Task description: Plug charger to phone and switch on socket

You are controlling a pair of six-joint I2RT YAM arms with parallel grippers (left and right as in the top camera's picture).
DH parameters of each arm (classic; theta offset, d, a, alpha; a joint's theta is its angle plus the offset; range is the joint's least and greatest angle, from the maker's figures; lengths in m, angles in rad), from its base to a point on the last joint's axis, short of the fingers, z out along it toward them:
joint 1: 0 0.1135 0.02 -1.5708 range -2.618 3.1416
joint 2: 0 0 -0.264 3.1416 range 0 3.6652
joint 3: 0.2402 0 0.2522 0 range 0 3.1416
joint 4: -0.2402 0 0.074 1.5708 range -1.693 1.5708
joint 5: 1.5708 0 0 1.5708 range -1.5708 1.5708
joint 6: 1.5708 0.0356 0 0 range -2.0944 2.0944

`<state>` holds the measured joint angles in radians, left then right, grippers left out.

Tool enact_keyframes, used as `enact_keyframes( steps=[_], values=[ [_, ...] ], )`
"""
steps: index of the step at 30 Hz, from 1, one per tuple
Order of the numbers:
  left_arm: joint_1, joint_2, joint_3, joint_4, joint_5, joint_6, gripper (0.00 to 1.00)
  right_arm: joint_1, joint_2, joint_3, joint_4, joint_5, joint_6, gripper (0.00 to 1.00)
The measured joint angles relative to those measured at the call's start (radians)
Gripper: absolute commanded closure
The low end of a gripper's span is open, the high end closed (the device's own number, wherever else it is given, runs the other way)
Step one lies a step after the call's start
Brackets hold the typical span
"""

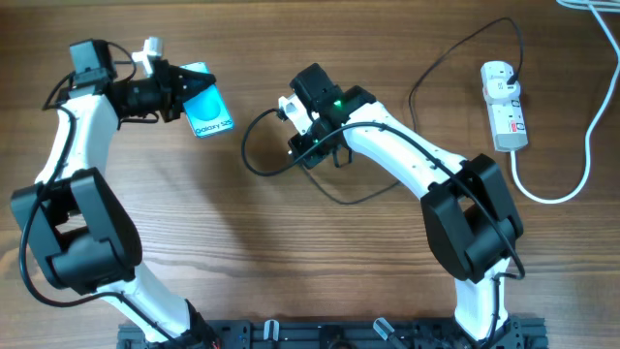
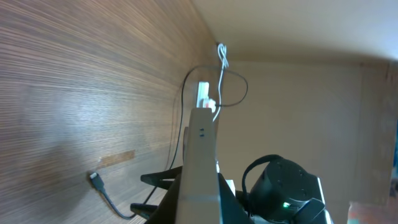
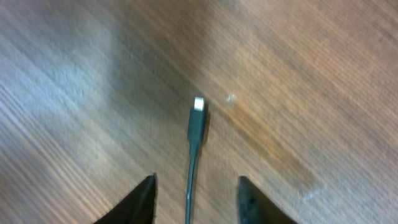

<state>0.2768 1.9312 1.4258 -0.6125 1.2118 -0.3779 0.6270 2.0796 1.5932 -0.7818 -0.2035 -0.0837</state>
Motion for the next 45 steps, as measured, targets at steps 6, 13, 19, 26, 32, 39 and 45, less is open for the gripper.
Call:
enact_keyframes(
  steps=[6,13,19,26,32,39,45],
  values=[
    [0.005,0.0,0.0,0.0,-0.003,-0.01,0.96,0.01,0.088,-0.031,0.074,0.01,-0.002,0.69],
    [0.005,0.0,0.0,0.0,-0.004,-0.01,0.96,0.013,0.119,-0.032,0.157,-0.014,0.031,0.91],
    [0.005,0.0,0.0,0.0,-0.004,-0.01,0.96,0.012,0.121,-0.015,0.099,-0.023,0.079,0.96],
    [0.005,0.0,0.0,-0.008,-0.01,-0.01,0.96,-0.042,0.119,-0.005,0.016,-0.162,0.084,0.96],
    [0.005,0.0,0.0,-0.012,-0.007,-0.01,0.96,-0.09,0.071,-0.04,-0.073,-0.105,0.083,0.75],
    [0.005,0.0,0.0,-0.027,-0.006,-0.01,0.96,-0.016,0.039,-0.129,0.034,0.028,0.103,0.78],
    [0.005,0.0,0.0,-0.027,-0.007,-0.01,0.96,-0.013,0.035,-0.132,0.032,0.089,0.129,0.95]
  ],
)
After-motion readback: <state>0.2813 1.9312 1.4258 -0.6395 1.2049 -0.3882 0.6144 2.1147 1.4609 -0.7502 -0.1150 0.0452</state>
